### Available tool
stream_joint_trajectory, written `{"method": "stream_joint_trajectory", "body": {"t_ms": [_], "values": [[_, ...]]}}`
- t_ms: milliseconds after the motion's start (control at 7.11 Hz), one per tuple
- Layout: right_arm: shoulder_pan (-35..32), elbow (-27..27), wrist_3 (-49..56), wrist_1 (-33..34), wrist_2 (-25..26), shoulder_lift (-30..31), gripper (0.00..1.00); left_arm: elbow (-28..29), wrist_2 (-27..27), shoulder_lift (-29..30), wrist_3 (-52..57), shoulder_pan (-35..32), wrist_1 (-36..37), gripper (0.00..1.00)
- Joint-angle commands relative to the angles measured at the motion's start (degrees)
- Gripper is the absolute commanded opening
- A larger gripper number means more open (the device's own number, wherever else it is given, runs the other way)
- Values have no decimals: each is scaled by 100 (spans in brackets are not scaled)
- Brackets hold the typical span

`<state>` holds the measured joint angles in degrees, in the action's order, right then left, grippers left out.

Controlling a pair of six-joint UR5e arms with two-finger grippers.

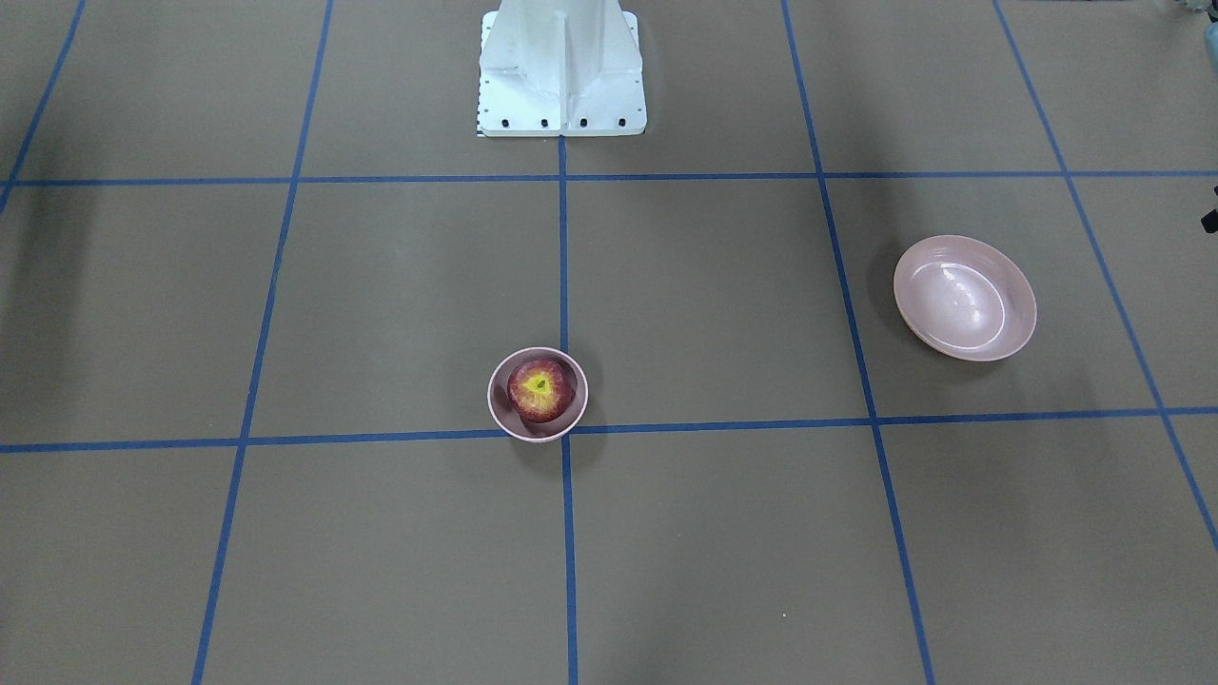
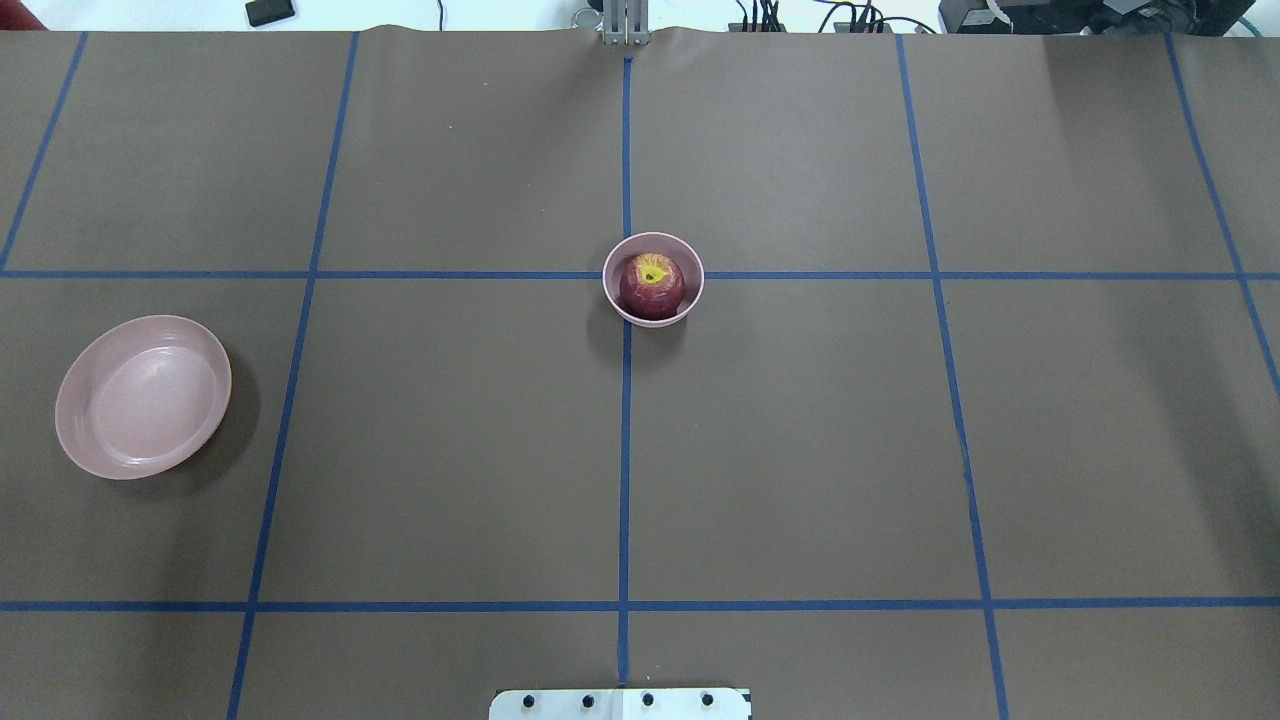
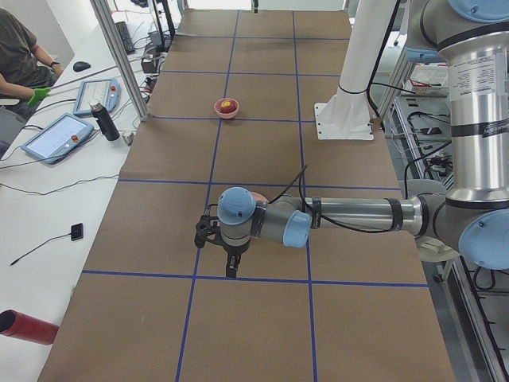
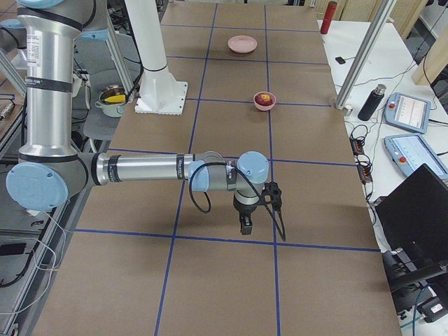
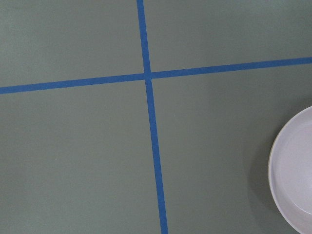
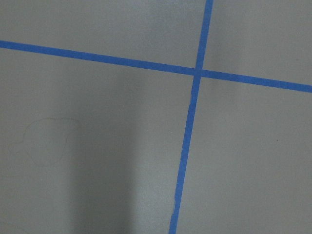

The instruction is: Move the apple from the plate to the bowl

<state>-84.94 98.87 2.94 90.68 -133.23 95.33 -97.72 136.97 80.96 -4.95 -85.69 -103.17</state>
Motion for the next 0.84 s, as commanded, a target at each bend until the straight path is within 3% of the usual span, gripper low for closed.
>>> {"method": "stream_joint_trajectory", "body": {"t_ms": [0, 704], "values": [[3, -34, 14, 3, -1, -6, 100, 59, -21, 60, -6, 0, -88, 98], [4, -26, 5, -24, -1, 29, 100, 130, -4, 43, -33, 0, -142, 98]]}}
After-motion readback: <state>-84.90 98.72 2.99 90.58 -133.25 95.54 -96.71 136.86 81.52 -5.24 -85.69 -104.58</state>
